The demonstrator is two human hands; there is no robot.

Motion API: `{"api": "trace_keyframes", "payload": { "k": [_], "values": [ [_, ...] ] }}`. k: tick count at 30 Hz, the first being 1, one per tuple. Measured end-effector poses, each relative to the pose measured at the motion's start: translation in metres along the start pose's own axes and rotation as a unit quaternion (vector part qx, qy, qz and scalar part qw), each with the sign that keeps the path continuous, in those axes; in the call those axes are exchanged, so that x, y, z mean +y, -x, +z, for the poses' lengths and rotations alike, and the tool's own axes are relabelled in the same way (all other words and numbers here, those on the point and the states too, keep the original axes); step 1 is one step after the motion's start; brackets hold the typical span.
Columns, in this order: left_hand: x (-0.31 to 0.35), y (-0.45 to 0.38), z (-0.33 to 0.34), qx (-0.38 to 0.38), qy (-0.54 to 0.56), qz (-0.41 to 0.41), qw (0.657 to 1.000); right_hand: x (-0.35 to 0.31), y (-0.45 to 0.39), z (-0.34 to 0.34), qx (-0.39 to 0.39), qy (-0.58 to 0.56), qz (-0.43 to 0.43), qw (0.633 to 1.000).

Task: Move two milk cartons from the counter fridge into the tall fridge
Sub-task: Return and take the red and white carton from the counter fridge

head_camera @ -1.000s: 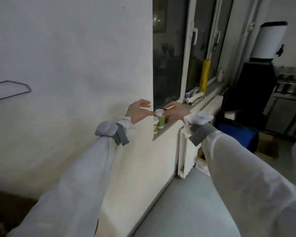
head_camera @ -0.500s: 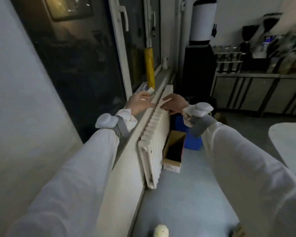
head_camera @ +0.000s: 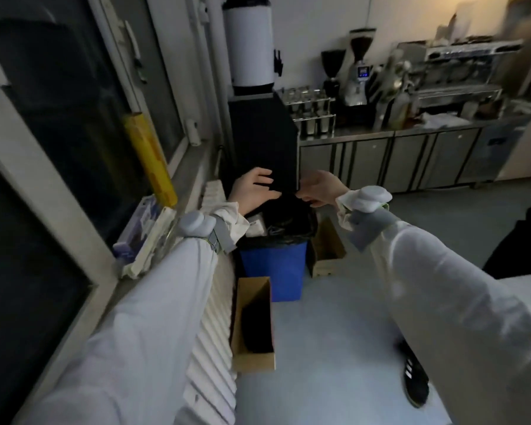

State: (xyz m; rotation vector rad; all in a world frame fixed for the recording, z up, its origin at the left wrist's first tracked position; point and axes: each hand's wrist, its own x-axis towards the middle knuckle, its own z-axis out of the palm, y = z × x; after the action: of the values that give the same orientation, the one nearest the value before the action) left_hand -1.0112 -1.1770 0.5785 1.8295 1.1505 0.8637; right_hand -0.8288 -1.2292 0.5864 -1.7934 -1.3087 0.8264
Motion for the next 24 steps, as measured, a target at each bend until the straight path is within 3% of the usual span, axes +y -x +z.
{"api": "trace_keyframes", "payload": {
  "k": [24],
  "values": [
    [0.035, -0.611, 0.321, -0.111, 0.023, 0.014, 0.993, 0.188, -0.545, -0.320, 0.073, -0.006, 0.073, 0.995]
  ]
}}
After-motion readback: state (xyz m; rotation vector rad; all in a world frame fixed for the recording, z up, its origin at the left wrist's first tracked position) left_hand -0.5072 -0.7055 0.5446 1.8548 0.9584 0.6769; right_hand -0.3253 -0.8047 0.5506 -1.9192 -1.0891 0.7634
